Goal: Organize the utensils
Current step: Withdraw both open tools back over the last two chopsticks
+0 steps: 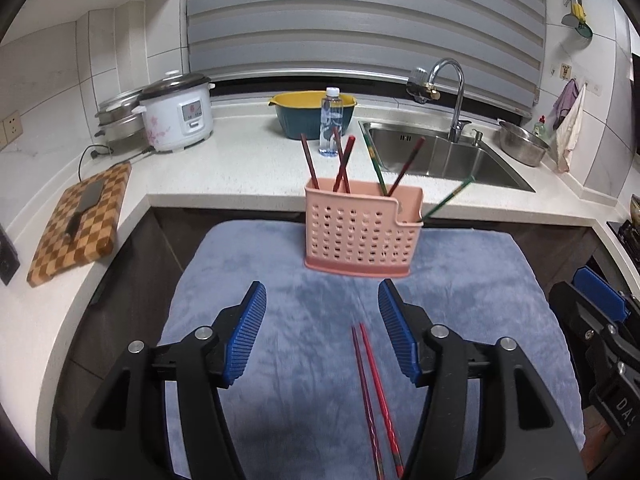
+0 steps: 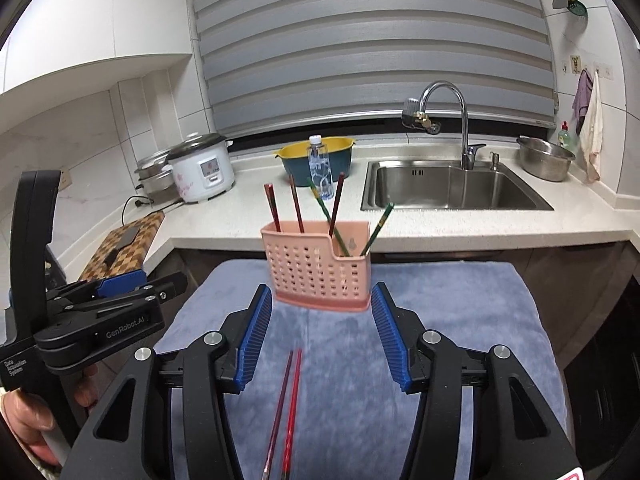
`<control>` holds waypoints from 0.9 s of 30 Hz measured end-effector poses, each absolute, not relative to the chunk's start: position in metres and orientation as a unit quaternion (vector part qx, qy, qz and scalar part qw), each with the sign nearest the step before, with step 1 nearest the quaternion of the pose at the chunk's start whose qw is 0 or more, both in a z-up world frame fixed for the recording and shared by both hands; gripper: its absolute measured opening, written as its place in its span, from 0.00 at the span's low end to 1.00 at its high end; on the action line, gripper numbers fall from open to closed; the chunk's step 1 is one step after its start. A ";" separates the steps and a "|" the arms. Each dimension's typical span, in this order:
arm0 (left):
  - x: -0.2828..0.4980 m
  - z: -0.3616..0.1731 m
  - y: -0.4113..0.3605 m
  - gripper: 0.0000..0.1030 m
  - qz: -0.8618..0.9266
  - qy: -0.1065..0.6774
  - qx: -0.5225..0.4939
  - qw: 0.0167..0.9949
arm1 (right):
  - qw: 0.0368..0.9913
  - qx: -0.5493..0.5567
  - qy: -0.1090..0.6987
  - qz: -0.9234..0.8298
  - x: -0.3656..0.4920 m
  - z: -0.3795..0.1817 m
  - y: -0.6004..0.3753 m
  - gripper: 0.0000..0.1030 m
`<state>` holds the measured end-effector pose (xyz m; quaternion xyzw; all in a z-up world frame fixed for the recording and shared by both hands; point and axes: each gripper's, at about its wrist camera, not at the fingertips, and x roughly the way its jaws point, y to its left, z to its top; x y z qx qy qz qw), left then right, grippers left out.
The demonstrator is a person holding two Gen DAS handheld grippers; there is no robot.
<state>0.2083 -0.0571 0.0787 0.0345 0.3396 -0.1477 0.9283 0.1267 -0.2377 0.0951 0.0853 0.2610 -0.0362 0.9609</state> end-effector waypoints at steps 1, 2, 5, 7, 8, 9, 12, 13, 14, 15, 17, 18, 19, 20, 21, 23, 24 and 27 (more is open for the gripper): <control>0.203 0.076 -0.056 0.54 -0.147 0.343 0.035 0.927 | 0.960 0.086 0.264 -0.035 0.122 0.093 -0.237 0.49; 0.199 0.073 -0.055 0.54 -0.146 0.346 0.035 0.926 | 0.959 0.086 0.267 -0.035 0.119 0.090 -0.236 0.49; 0.184 0.063 -0.049 0.55 -0.146 0.355 0.029 0.923 | 0.956 0.086 0.278 -0.034 0.103 0.077 -0.230 0.49; 0.175 0.054 -0.046 0.57 -0.141 0.360 0.032 0.922 | 0.954 0.078 0.286 -0.038 0.096 0.067 -0.224 0.49; 0.171 0.049 -0.044 0.57 -0.139 0.365 0.032 0.920 | 0.953 0.071 0.293 -0.039 0.091 0.060 -0.221 0.49; 0.168 0.043 -0.041 0.58 -0.138 0.369 0.031 0.919 | 0.951 0.068 0.298 -0.040 0.089 0.056 -0.218 0.49; 0.157 0.025 -0.035 0.58 -0.134 0.386 0.028 0.912 | 0.945 0.063 0.318 -0.039 0.078 0.036 -0.210 0.49; 0.153 0.020 -0.034 0.58 -0.132 0.390 0.028 0.911 | 0.943 0.064 0.324 -0.038 0.074 0.030 -0.208 0.49; 0.150 0.015 -0.033 0.58 -0.131 0.394 0.029 0.909 | 0.940 0.066 0.333 -0.037 0.071 0.021 -0.206 0.49; 0.145 0.007 -0.031 0.58 -0.127 0.399 0.030 0.908 | 0.938 0.067 0.339 -0.036 0.068 0.015 -0.204 0.49; 0.140 -0.003 -0.027 0.59 -0.121 0.404 0.030 0.906 | 0.933 0.066 0.352 -0.035 0.063 0.001 -0.199 0.49; 0.137 -0.007 -0.025 0.61 -0.117 0.407 0.032 0.905 | 0.930 0.064 0.359 -0.035 0.061 -0.008 -0.195 0.49; 0.134 -0.014 -0.024 0.61 -0.114 0.411 0.035 0.904 | 0.928 0.063 0.365 -0.034 0.059 -0.015 -0.192 0.49; 0.131 -0.019 -0.022 0.61 -0.112 0.416 0.038 0.901 | 0.926 0.063 0.371 -0.032 0.057 -0.022 -0.190 0.49; 0.128 -0.025 -0.020 0.61 -0.109 0.421 0.040 0.899 | 0.923 0.063 0.378 -0.030 0.056 -0.029 -0.187 0.49; 0.123 -0.032 -0.017 0.61 -0.105 0.427 0.042 0.897 | 0.920 0.062 0.387 -0.030 0.054 -0.041 -0.182 0.49; 0.121 -0.036 -0.015 0.61 -0.103 0.431 0.043 0.896 | 0.918 0.063 0.391 -0.029 0.054 -0.047 -0.179 0.49; 0.115 -0.048 -0.011 0.61 -0.097 0.442 0.046 0.891 | 0.913 0.060 0.402 -0.028 0.057 -0.061 -0.175 0.49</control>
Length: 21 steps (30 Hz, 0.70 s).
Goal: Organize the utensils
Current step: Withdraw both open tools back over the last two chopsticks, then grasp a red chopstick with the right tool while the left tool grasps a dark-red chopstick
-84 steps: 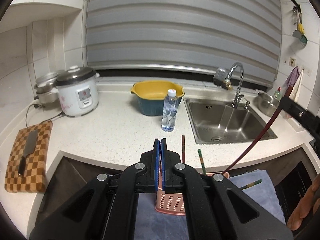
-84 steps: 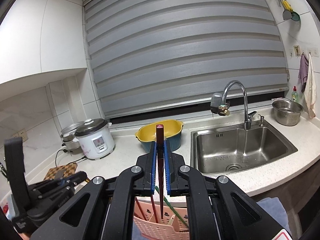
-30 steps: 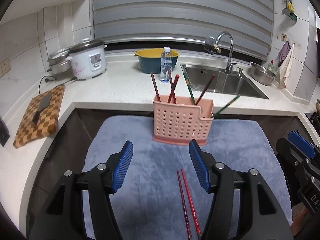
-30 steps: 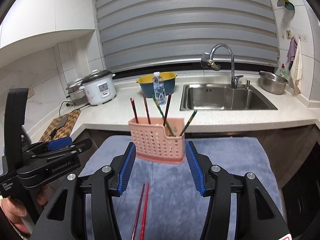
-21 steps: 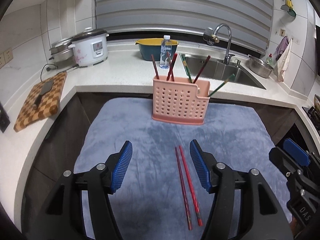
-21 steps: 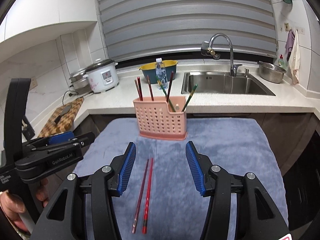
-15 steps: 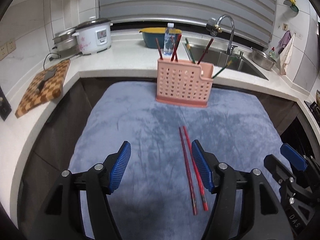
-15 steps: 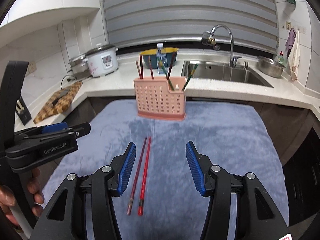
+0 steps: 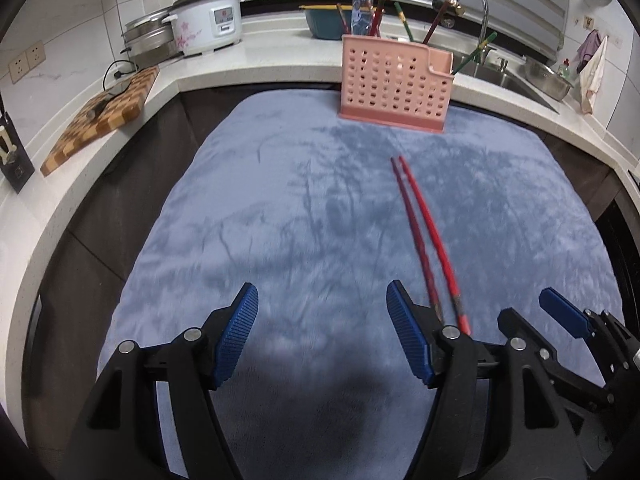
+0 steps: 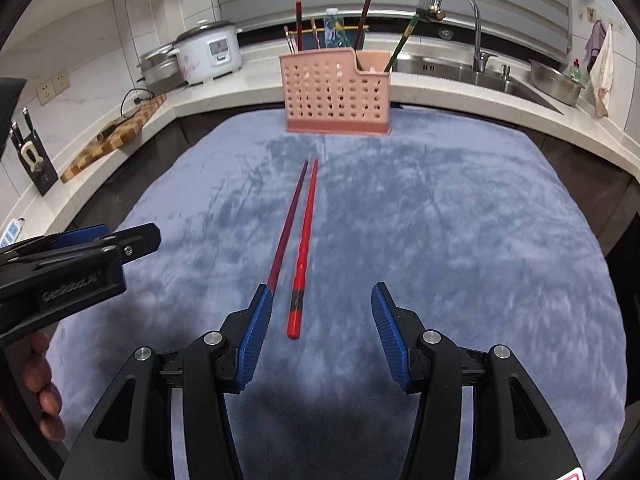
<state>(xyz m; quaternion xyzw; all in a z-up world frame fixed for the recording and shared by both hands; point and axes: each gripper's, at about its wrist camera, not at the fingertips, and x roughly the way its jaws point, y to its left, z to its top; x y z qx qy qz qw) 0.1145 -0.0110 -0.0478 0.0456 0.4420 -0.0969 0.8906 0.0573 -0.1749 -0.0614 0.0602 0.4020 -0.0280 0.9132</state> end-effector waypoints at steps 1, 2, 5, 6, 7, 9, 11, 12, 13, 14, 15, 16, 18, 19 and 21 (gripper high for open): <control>0.113 -0.051 -0.010 0.61 -0.096 0.445 0.046 0.889 | 0.912 0.060 0.406 -0.028 0.059 -0.066 -0.174 0.49; 0.111 -0.053 -0.009 0.62 -0.094 0.447 0.046 0.889 | 0.910 0.060 0.410 -0.027 0.060 -0.070 -0.173 0.48; 0.108 -0.060 -0.006 0.62 -0.090 0.455 0.045 0.885 | 0.904 0.070 0.421 -0.022 0.065 -0.080 -0.173 0.46; 0.107 -0.062 -0.006 0.62 -0.090 0.457 0.045 0.884 | 0.902 0.072 0.426 -0.020 0.067 -0.084 -0.172 0.42; 0.106 -0.064 -0.005 0.62 -0.089 0.460 0.046 0.882 | 0.901 0.072 0.428 -0.018 0.069 -0.086 -0.170 0.40; 0.104 -0.068 -0.004 0.62 -0.088 0.464 0.048 0.880 | 0.898 0.071 0.434 -0.015 0.073 -0.091 -0.167 0.36; 0.102 -0.071 -0.005 0.62 -0.088 0.467 0.050 0.878 | 0.898 0.067 0.435 -0.014 0.076 -0.094 -0.164 0.35; 0.101 -0.073 -0.005 0.62 -0.088 0.469 0.051 0.878 | 0.898 0.063 0.436 -0.015 0.077 -0.096 -0.162 0.35; 0.100 -0.074 -0.006 0.62 -0.088 0.470 0.052 0.877 | 0.897 0.061 0.438 -0.015 0.079 -0.098 -0.162 0.34; 0.099 -0.075 -0.006 0.62 -0.089 0.471 0.052 0.876 | 0.896 0.060 0.440 -0.015 0.081 -0.100 -0.161 0.31; 0.099 -0.075 -0.006 0.62 -0.089 0.472 0.053 0.876 | 0.894 0.060 0.443 -0.016 0.083 -0.102 -0.161 0.29; 0.099 -0.075 -0.007 0.62 -0.089 0.472 0.054 0.875 | 0.893 0.061 0.445 -0.016 0.084 -0.104 -0.161 0.28; 0.098 -0.076 -0.008 0.65 -0.089 0.473 0.055 0.875 | 0.891 0.063 0.449 -0.018 0.086 -0.108 -0.162 0.25; 0.098 -0.076 -0.008 0.68 -0.088 0.472 0.055 0.876 | 0.891 0.064 0.450 -0.018 0.087 -0.109 -0.163 0.24; 0.098 -0.076 -0.010 0.68 -0.088 0.471 0.057 0.876 | 0.890 0.063 0.452 -0.018 0.088 -0.111 -0.164 0.18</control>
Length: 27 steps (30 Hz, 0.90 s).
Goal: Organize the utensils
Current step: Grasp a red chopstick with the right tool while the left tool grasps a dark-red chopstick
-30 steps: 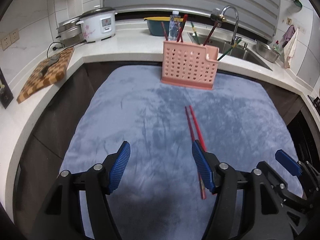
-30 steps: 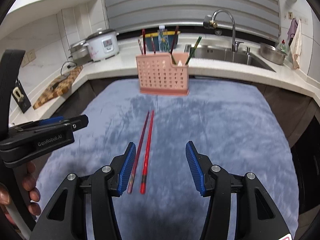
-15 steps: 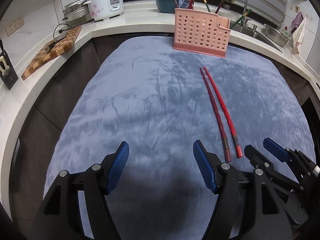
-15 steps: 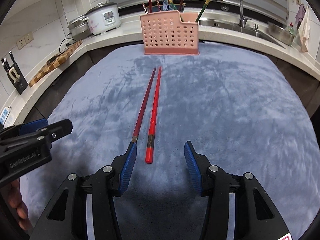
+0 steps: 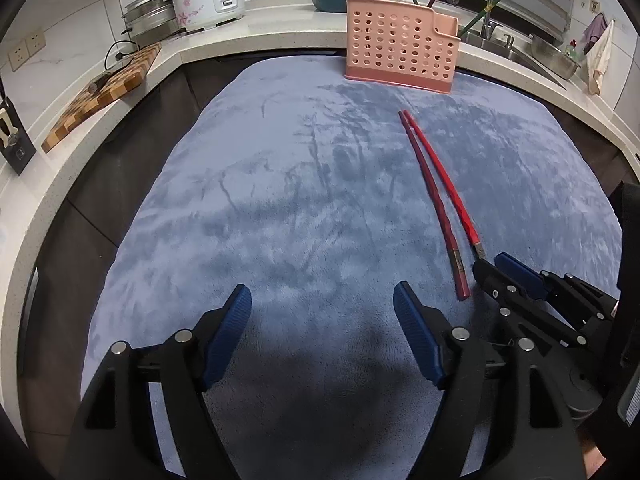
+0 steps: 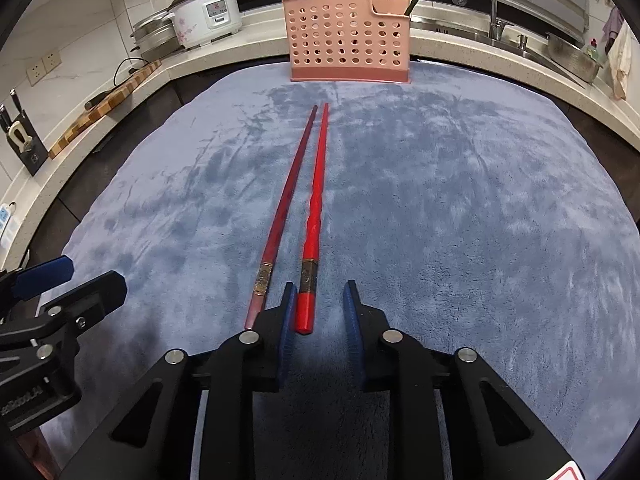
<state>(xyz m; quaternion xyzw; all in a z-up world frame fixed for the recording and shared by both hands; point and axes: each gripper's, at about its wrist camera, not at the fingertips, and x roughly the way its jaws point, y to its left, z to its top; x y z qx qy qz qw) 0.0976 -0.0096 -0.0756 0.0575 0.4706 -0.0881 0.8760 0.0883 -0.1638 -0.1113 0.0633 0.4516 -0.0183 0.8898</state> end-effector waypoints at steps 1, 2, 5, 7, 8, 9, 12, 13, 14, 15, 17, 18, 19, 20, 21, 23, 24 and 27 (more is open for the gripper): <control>0.097 -0.076 -0.011 0.68 -0.089 0.471 0.059 0.876 | 0.890 0.061 0.452 -0.020 0.088 -0.112 -0.164 0.17; 0.097 -0.076 -0.012 0.68 -0.089 0.471 0.059 0.875 | 0.890 0.060 0.452 -0.021 0.088 -0.112 -0.165 0.12; 0.096 -0.079 -0.015 0.68 -0.091 0.475 0.061 0.873 | 0.890 0.065 0.451 -0.022 0.085 -0.112 -0.170 0.07; 0.096 -0.081 -0.018 0.69 -0.095 0.477 0.061 0.871 | 0.890 0.069 0.449 -0.025 0.079 -0.111 -0.175 0.07; 0.096 -0.082 -0.020 0.70 -0.096 0.478 0.062 0.871 | 0.890 0.072 0.449 -0.026 0.077 -0.111 -0.177 0.07; 0.096 -0.084 -0.023 0.71 -0.099 0.480 0.062 0.869 | 0.890 0.078 0.448 -0.028 0.072 -0.110 -0.180 0.07; 0.097 -0.087 -0.030 0.72 -0.109 0.486 0.058 0.866 | 0.890 0.093 0.446 -0.035 0.060 -0.108 -0.191 0.07; 0.098 -0.089 -0.033 0.72 -0.114 0.489 0.054 0.863 | 0.889 0.096 0.445 -0.037 0.057 -0.107 -0.194 0.07; 0.099 -0.090 -0.036 0.72 -0.120 0.491 0.049 0.861 | 0.889 0.100 0.445 -0.040 0.053 -0.107 -0.199 0.07; 0.099 -0.091 -0.038 0.72 -0.125 0.493 0.045 0.860 | 0.889 0.103 0.445 -0.043 0.050 -0.107 -0.202 0.07; 0.101 -0.094 -0.045 0.72 -0.138 0.496 0.032 0.857 | 0.888 0.109 0.445 -0.049 0.043 -0.107 -0.210 0.07; 0.102 -0.095 -0.049 0.73 -0.142 0.497 0.030 0.855 | 0.887 0.112 0.445 -0.051 0.040 -0.108 -0.214 0.07; 0.103 -0.097 -0.053 0.73 -0.146 0.498 0.029 0.854 | 0.886 0.114 0.446 -0.052 0.038 -0.109 -0.216 0.07; 0.104 -0.098 -0.058 0.73 -0.150 0.498 0.029 0.854 | 0.885 0.116 0.447 -0.053 0.037 -0.110 -0.218 0.07; 0.105 -0.100 -0.062 0.73 -0.153 0.498 0.030 0.853 | 0.884 0.117 0.448 -0.053 0.035 -0.111 -0.220 0.07; 0.108 -0.103 -0.071 0.72 -0.158 0.497 0.035 0.852 | 0.884 0.119 0.450 -0.052 0.034 -0.112 -0.221 0.07; 0.109 -0.104 -0.075 0.72 -0.160 0.497 0.037 0.852 | 0.884 0.118 0.450 -0.052 0.034 -0.113 -0.221 0.07; 0.112 -0.110 -0.084 0.72 -0.162 0.497 0.046 0.851 | 0.884 0.116 0.451 -0.052 0.034 -0.114 -0.220 0.07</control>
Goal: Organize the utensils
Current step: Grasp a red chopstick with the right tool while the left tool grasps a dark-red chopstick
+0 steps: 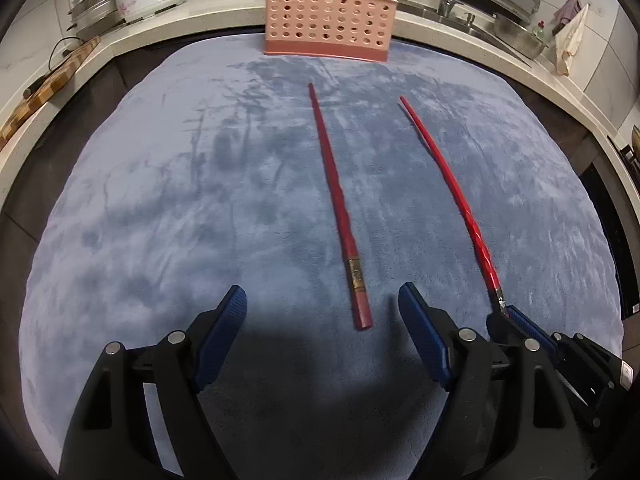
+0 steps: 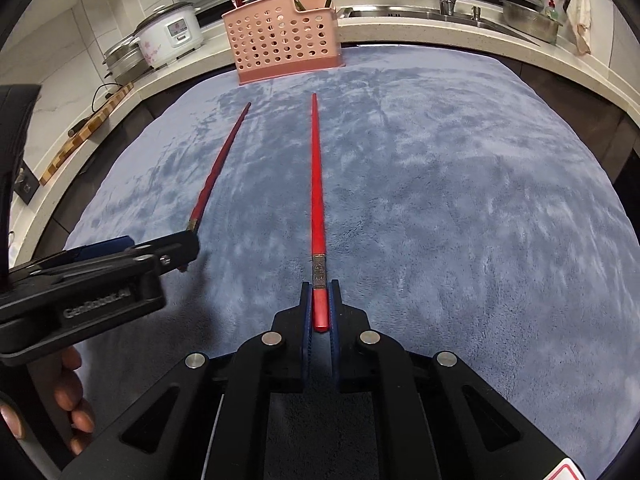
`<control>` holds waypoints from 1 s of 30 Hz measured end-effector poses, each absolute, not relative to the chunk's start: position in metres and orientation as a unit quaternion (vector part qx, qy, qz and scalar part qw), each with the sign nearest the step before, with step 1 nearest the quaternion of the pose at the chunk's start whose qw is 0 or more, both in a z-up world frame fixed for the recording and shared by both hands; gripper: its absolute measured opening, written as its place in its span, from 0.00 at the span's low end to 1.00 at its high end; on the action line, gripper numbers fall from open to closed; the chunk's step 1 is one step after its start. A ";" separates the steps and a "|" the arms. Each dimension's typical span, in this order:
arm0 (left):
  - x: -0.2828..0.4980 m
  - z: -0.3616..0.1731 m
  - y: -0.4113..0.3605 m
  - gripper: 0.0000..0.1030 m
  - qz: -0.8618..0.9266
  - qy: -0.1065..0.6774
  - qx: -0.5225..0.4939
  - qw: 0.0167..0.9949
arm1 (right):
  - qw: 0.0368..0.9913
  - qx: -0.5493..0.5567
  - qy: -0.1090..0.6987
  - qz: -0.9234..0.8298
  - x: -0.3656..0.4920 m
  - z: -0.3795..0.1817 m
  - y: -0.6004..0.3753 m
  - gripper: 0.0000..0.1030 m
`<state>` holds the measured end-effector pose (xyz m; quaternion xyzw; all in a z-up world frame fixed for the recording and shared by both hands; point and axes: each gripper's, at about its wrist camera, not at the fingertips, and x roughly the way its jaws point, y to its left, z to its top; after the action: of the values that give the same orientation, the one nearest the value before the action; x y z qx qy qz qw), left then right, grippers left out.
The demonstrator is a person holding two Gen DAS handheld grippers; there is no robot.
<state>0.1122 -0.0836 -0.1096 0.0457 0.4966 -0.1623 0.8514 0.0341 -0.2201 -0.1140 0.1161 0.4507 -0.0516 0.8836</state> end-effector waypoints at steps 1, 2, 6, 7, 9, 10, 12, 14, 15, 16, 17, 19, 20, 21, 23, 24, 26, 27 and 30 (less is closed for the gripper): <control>0.113 -0.111 -0.085 0.71 -0.159 0.495 0.048 0.853 | 0.884 0.116 0.451 -0.051 0.034 -0.115 -0.220 0.07; 0.114 -0.112 -0.086 0.70 -0.158 0.495 0.050 0.853 | 0.883 0.116 0.451 -0.050 0.034 -0.115 -0.221 0.07; 0.117 -0.116 -0.089 0.60 -0.153 0.491 0.059 0.856 | 0.883 0.114 0.452 -0.049 0.034 -0.116 -0.220 0.07; 0.117 -0.116 -0.089 0.56 -0.154 0.489 0.062 0.856 | 0.883 0.113 0.452 -0.049 0.035 -0.116 -0.220 0.07; 0.116 -0.116 -0.089 0.46 -0.156 0.486 0.064 0.858 | 0.883 0.113 0.452 -0.049 0.035 -0.117 -0.220 0.07; 0.116 -0.116 -0.089 0.41 -0.157 0.484 0.066 0.858 | 0.884 0.113 0.452 -0.049 0.035 -0.117 -0.220 0.07; 0.115 -0.115 -0.088 0.29 -0.161 0.482 0.065 0.859 | 0.884 0.110 0.451 -0.049 0.035 -0.117 -0.220 0.07; 0.113 -0.114 -0.087 0.20 -0.164 0.481 0.065 0.858 | 0.885 0.108 0.451 -0.049 0.035 -0.117 -0.219 0.07; 0.113 -0.114 -0.087 0.13 -0.167 0.481 0.064 0.858 | 0.885 0.109 0.451 -0.049 0.036 -0.117 -0.219 0.07; 0.112 -0.113 -0.086 0.09 -0.169 0.482 0.065 0.857 | 0.884 0.109 0.451 -0.049 0.036 -0.117 -0.219 0.07; 0.111 -0.113 -0.085 0.08 -0.169 0.481 0.064 0.858 | 0.884 0.109 0.451 -0.049 0.036 -0.117 -0.219 0.07; 0.109 -0.112 -0.083 0.07 -0.172 0.483 0.061 0.857 | 0.884 0.110 0.451 -0.049 0.035 -0.117 -0.219 0.07; 0.108 -0.112 -0.082 0.07 -0.173 0.483 0.060 0.856 | 0.884 0.110 0.451 -0.049 0.035 -0.117 -0.219 0.07; 0.106 -0.111 -0.081 0.07 -0.173 0.483 0.060 0.856 | 0.884 0.110 0.451 -0.049 0.035 -0.116 -0.219 0.07; 0.102 -0.110 -0.079 0.07 -0.174 0.484 0.061 0.856 | 0.884 0.111 0.451 -0.048 0.033 -0.115 -0.219 0.07; 0.100 -0.108 -0.078 0.07 -0.174 0.484 0.063 0.855 | 0.885 0.112 0.450 -0.048 0.032 -0.114 -0.219 0.07; 0.096 -0.105 -0.077 0.07 -0.174 0.482 0.066 0.856 | 0.885 0.114 0.449 -0.047 0.029 -0.112 -0.219 0.07; 0.094 -0.103 -0.076 0.07 -0.174 0.482 0.067 0.856 | 0.886 0.114 0.448 -0.046 0.027 -0.111 -0.219 0.07; 0.087 -0.093 -0.072 0.07 -0.176 0.478 0.065 0.858 | 0.887 0.116 0.444 -0.043 0.021 -0.106 -0.217 0.07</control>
<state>0.0875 -0.0716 -0.0930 0.0648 0.4785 -0.1761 0.8578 0.0214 -0.2174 -0.1055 0.1160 0.4444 -0.0427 0.8872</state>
